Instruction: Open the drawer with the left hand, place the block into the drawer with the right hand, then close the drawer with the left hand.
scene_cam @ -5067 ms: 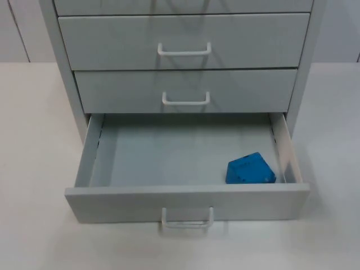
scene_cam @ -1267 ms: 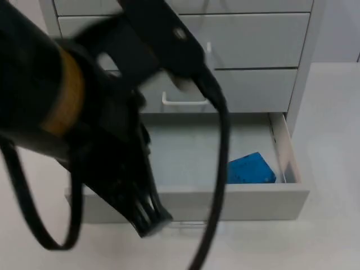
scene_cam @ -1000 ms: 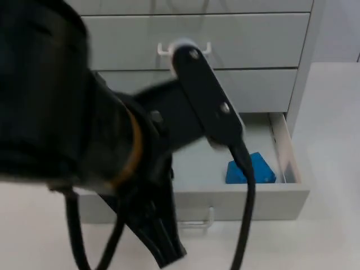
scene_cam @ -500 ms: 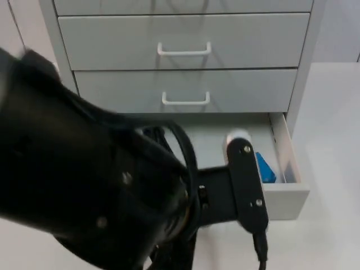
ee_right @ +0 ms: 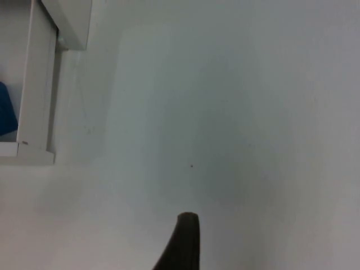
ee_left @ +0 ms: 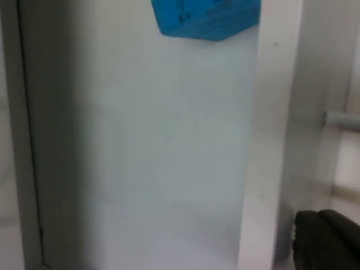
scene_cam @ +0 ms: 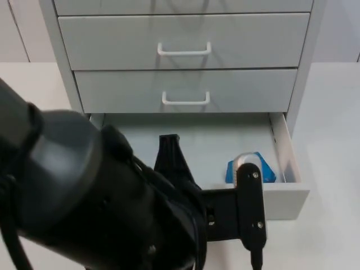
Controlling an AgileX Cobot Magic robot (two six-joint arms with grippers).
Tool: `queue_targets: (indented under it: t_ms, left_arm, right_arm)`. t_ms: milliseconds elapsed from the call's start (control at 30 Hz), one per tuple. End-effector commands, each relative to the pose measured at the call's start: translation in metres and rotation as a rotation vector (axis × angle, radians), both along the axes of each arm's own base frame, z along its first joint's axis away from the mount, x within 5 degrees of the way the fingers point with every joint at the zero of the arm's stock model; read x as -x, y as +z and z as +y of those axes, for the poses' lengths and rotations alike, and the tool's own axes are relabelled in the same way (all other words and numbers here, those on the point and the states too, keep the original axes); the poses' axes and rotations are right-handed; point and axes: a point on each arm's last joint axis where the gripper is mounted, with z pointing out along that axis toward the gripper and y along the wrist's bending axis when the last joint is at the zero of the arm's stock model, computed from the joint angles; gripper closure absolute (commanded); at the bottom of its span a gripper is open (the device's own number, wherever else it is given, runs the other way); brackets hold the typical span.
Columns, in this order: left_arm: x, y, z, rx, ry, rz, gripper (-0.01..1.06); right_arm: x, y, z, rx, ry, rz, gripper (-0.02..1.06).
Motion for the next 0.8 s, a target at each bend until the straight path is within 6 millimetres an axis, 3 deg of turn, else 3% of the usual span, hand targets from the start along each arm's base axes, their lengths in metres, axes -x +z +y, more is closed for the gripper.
queue_targets:
  t_ms: [0,333,767]
  left_arm:
    - [-0.007,0.005,-0.004,0.021,0.01,-0.087,1.05]
    - [-0.047,0.002,0.008,0.07,0.145,-0.114,1.05]
    - [-0.106,0.016,0.022,0.207,0.275,-0.085,1.05]
  right_arm:
    - [-0.001,0.0,-0.001,0.002,-0.005,-0.013,0.29]
    - [-0.001,0.001,-0.001,0.001,-0.004,-0.019,0.29]
    - [-0.001,0.001,-0.001,0.001,-0.004,-0.02,0.29]
